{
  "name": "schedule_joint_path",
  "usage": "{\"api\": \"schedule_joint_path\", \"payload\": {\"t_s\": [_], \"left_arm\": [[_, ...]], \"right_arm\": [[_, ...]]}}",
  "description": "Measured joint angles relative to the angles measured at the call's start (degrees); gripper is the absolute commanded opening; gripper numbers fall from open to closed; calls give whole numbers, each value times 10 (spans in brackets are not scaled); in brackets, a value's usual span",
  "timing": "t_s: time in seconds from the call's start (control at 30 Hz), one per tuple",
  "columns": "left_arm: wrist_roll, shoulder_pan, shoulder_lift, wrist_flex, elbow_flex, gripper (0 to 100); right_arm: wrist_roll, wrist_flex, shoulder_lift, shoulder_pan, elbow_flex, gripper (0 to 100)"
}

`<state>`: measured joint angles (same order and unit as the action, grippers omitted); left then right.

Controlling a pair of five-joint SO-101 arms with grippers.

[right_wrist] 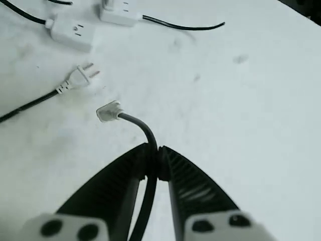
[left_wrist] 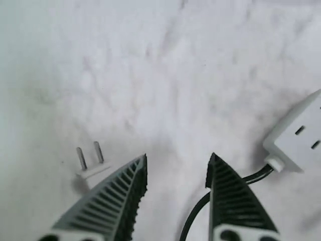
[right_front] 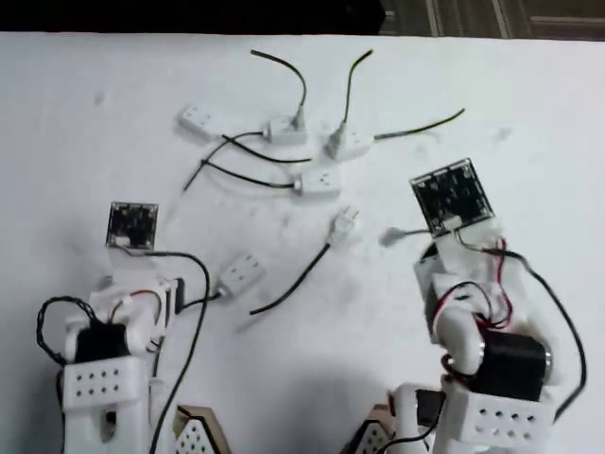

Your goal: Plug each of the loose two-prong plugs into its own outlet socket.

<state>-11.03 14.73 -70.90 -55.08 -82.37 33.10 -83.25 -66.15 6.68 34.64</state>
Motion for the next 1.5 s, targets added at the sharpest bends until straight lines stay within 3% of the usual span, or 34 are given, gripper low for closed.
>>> {"api": "schedule_joint_path", "payload": {"t_s": [0.33,0.53,0.97,1.2,1.5], "left_arm": [[0,-36,-310,-99,-99,187],[0,-36,-319,-102,-120,186],[0,-36,-323,-99,-149,185],[0,-36,-323,-122,-149,185],[0,-38,-323,-179,-149,185]], "right_arm": [[106,-81,11,30,-72,17],[117,-83,145,30,-76,17],[116,-82,411,-145,-149,20],[91,-82,535,-221,-216,241],[13,-127,551,-294,-309,248]]}}
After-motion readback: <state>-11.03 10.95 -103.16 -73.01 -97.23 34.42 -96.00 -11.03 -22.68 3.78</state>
